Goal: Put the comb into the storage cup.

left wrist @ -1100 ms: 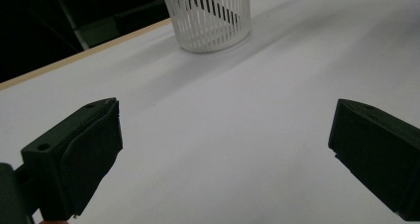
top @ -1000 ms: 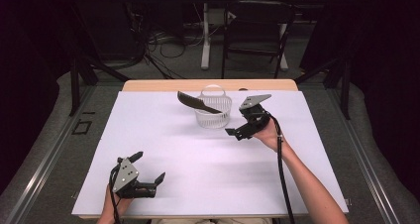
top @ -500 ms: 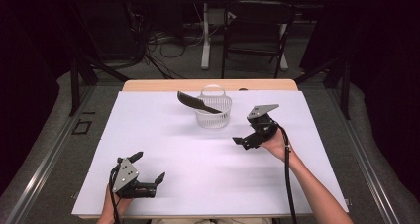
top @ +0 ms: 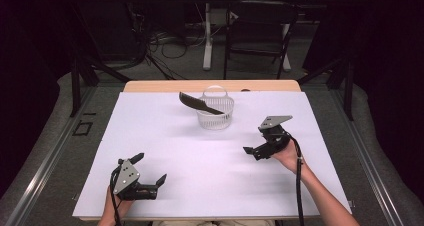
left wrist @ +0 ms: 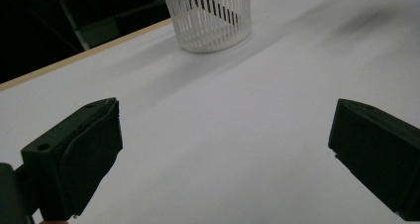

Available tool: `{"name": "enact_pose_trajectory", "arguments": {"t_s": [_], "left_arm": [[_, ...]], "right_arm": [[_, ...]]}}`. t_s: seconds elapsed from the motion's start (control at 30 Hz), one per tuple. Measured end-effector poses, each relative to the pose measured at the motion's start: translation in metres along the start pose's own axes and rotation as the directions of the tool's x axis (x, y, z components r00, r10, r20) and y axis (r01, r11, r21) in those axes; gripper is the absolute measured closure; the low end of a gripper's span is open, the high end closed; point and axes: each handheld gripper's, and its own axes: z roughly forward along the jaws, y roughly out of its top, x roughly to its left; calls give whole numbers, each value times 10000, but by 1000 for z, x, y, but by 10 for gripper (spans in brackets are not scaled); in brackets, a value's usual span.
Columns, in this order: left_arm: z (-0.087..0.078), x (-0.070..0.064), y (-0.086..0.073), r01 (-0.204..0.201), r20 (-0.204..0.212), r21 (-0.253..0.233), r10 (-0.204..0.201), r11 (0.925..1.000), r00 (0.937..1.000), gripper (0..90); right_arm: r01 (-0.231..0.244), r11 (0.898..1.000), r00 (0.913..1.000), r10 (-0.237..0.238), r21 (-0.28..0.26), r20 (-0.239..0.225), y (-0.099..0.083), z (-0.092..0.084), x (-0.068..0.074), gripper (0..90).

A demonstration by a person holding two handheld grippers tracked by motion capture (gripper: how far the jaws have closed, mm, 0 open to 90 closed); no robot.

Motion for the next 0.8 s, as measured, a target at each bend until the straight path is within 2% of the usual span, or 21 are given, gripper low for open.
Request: {"name": "enact_pose_trajectory", "arguments": {"t_s": [0.47, 0.8], "left_arm": [[0, 0, 0, -35, 30, 26, 35, 10000, 10000, 2], [0, -1, 0, -82, 21, 18, 82, 10000, 10000, 1]], "right_arm": [[-95, 9999, 10000, 95, -112, 29, -17, -18, 11, 10], [-113, 9999, 9999, 114, -103, 125, -32, -25, 24, 10]]}}
